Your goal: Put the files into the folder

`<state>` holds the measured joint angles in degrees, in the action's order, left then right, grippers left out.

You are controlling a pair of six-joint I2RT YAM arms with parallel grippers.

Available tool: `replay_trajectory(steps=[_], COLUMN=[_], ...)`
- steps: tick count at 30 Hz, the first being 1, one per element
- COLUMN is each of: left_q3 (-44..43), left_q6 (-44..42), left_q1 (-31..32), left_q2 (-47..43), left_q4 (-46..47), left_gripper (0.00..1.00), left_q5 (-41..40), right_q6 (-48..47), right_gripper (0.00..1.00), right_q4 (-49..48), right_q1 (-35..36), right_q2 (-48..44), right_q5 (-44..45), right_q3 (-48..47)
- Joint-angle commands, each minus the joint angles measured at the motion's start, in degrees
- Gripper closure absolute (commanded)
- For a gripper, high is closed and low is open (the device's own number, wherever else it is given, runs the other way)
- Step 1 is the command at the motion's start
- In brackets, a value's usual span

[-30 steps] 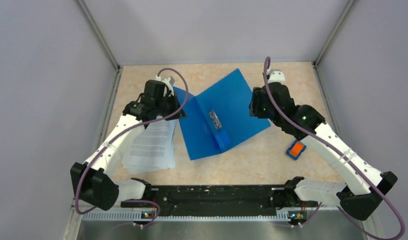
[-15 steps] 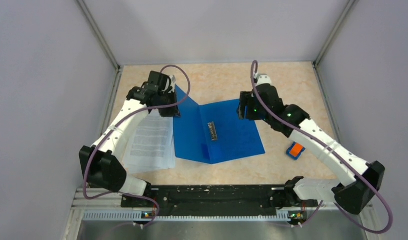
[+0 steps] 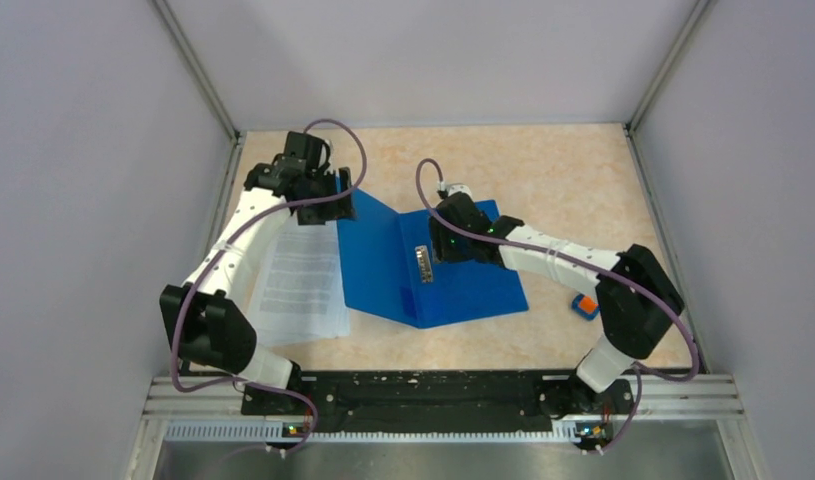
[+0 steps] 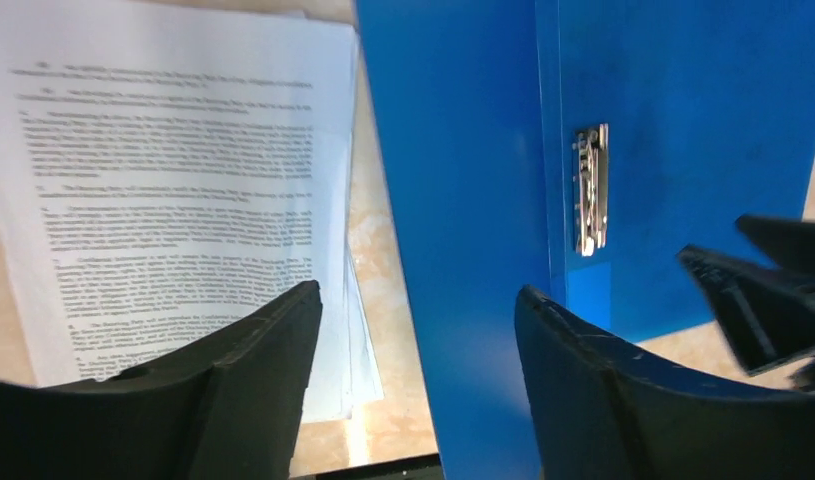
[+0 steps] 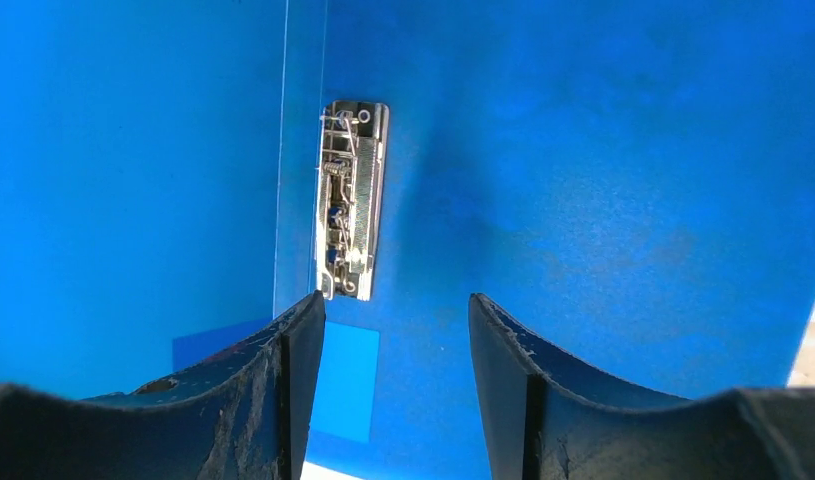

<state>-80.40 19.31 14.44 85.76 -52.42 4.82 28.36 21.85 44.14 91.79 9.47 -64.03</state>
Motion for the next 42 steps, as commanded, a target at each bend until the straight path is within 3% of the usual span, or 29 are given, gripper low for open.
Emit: replay_trajectory(steps=[1, 6, 9, 13, 18, 24, 32, 42], left_q3=[-6.5, -11.0, -14.8, -16.5, -10.3, 1.3, 10.1, 15.4], left_q6=[-1.3, -0.7, 1.4, 6.2, 16.2, 24.4, 23.1, 20.8], left_q1=[-0.8, -0.8, -0.7, 0.4, 2.6, 3.2, 3.2, 3.1], left_q2=[-1.6, -3.7, -4.2, -3.9, -3.9, -6.2, -5.5, -1.1], left_q4=[-0.5, 0.2, 1.0, 3.9, 10.8, 17.4, 18.9, 19.6], left_gripper=[0.22, 0.21, 0.22, 0.24, 0.27, 0.31, 0.36, 0.40], left_q5=[-4.1, -3.6, 0.4, 7.3, 10.2, 5.1, 1.4, -1.1], right_q6=[0.0, -1.5, -2.2, -2.0, -1.4, 1.5, 4.7, 7.7], right_gripper=[0.45, 0.35, 0.22, 0.14, 0.09, 0.07, 0.13, 0.40], right_q4=[-5.4, -5.1, -6.2, -6.4, -6.2, -7.6, -12.7, -17.4], right_q1=[2.1, 5.3, 7.3, 8.0, 8.9, 8.9, 8.1, 4.6], right_q2=[2.5, 6.3, 7.9, 11.2, 14.3, 14.0, 10.0, 6.8], right_q5=[3.6, 6.7, 7.8, 7.5, 8.9, 9.6, 6.3, 0.8], right_q3=[-3.8, -4.9, -4.5, -4.4, -4.8, -2.4, 1.8, 7.0])
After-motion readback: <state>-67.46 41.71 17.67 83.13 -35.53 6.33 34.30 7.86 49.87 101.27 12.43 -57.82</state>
